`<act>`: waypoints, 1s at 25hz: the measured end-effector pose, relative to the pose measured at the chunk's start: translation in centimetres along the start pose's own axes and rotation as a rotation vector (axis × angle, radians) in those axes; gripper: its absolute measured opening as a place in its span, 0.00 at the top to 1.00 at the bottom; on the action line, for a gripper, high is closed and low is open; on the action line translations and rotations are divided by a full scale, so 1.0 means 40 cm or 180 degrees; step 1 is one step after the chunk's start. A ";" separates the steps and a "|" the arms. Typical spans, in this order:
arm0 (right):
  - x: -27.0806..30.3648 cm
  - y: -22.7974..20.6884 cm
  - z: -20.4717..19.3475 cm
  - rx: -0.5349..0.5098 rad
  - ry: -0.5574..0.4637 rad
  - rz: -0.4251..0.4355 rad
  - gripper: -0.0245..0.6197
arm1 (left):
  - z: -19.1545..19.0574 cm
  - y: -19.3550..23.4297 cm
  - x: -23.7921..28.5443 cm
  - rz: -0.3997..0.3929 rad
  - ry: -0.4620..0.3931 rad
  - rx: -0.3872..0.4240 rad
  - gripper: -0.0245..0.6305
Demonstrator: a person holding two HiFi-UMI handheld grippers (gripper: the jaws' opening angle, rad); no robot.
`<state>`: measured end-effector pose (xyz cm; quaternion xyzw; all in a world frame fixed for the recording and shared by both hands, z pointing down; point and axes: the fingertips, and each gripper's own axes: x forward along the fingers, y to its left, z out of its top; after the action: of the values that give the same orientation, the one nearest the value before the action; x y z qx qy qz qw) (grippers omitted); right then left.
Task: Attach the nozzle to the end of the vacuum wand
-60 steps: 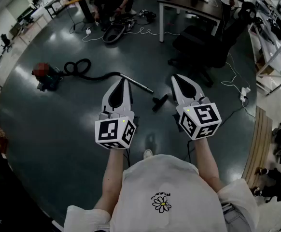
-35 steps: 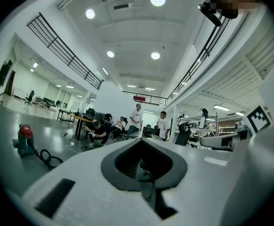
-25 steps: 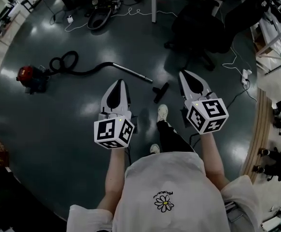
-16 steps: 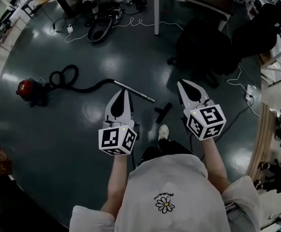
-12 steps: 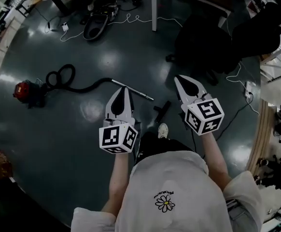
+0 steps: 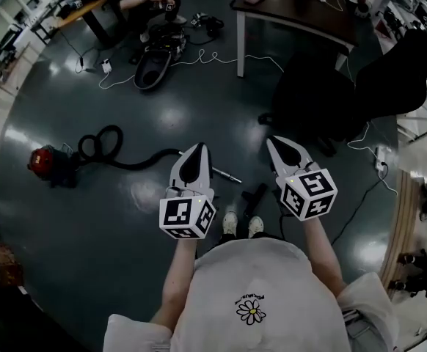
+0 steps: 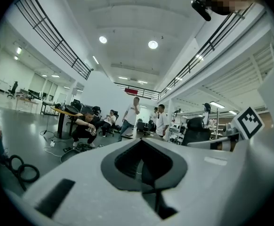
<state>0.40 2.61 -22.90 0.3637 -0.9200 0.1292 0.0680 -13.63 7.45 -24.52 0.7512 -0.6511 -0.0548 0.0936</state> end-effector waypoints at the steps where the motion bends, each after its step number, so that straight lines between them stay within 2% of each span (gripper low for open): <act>1: 0.006 -0.008 0.007 0.0004 -0.0026 -0.0015 0.95 | 0.003 0.005 0.011 -0.0012 -0.0009 -0.0009 0.96; 10: 0.048 -0.090 0.005 -0.0008 -0.0048 -0.0207 0.95 | -0.074 0.027 0.089 -0.0087 0.0184 -0.0061 0.96; 14: 0.126 -0.141 -0.070 -0.0093 -0.0005 -0.0134 0.95 | -0.186 0.079 0.167 -0.0097 0.0255 -0.0039 0.96; 17: 0.211 -0.217 -0.251 -0.0072 -0.0017 -0.0061 0.95 | -0.406 0.146 0.243 -0.0092 0.0266 -0.0084 0.96; 21: 0.354 -0.349 -0.586 -0.0046 -0.0001 -0.0139 0.95 | -0.782 0.274 0.340 -0.0005 0.0330 -0.0120 0.96; 25: 0.491 -0.480 -0.945 -0.0009 0.0051 -0.0200 0.95 | -1.156 0.388 0.428 -0.0063 0.0400 -0.0130 0.96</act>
<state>0.51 -12.81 21.20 0.3913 -0.9077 0.1287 0.0799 -16.71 -8.37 24.58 0.7575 -0.6352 -0.0218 0.1491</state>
